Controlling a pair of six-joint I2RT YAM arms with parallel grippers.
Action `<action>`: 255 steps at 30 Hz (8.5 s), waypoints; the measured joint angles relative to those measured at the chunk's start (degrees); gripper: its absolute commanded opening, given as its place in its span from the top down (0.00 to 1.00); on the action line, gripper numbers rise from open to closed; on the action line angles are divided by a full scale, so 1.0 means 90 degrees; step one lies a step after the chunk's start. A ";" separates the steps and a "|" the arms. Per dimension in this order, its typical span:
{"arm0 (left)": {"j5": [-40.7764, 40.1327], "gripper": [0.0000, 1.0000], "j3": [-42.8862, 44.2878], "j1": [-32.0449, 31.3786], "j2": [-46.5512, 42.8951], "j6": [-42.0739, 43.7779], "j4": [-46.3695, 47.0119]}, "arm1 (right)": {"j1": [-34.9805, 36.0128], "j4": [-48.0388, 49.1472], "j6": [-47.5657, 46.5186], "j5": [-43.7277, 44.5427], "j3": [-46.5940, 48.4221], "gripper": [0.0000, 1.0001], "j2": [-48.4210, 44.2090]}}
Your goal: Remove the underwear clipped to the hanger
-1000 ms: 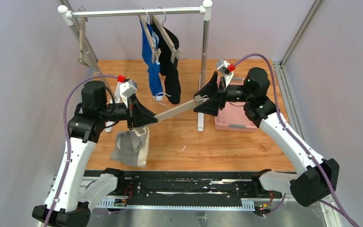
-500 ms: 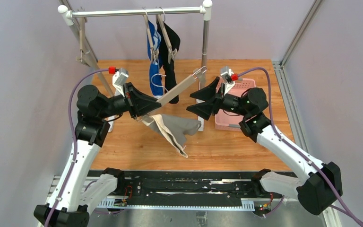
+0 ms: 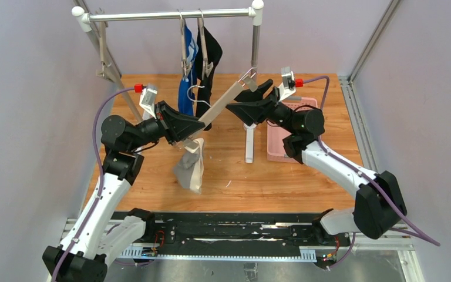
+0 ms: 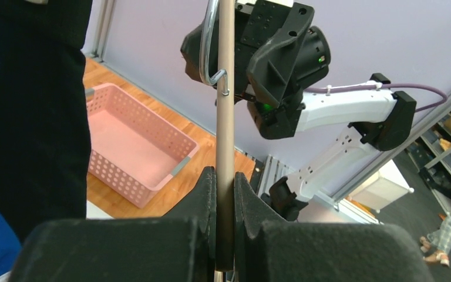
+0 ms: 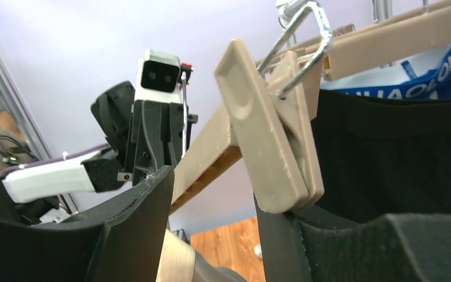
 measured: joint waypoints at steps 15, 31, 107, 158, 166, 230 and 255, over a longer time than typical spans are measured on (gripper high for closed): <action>-0.0508 1.00 -0.0180 -0.0510 0.0413 -0.0459 0.1141 | 0.0019 0.1042 0.1032 0.0051 0.0697 0.99 0.0746; -0.0680 0.45 -0.0597 -0.0527 0.0389 -0.0525 0.1596 | 0.0243 -0.0352 0.0056 0.0087 0.0758 0.99 0.0044; -0.0175 0.99 -0.0386 -0.0600 -0.0299 0.0906 -0.0262 | 0.0464 -0.0933 0.0070 -0.0073 0.0573 0.99 -0.0369; -0.7104 1.00 0.3954 -0.0811 -0.1919 0.3514 -0.8284 | 0.3657 -0.8264 -0.5144 0.4005 0.0194 0.25 0.0602; -0.8357 1.00 0.3900 -0.0811 -0.0850 0.3900 -0.8332 | 0.3660 -0.8505 -0.5066 0.4367 0.0202 0.25 0.1690; -0.4301 0.84 0.8721 0.2494 0.4719 0.4022 -0.7932 | -0.1778 -0.8597 -0.5020 0.5132 -0.0092 0.47 -0.0801; -0.4738 0.61 0.8004 0.2494 0.2929 0.3980 -0.7769 | -0.1858 -0.8624 -0.4949 0.4680 -0.0092 0.25 -0.1285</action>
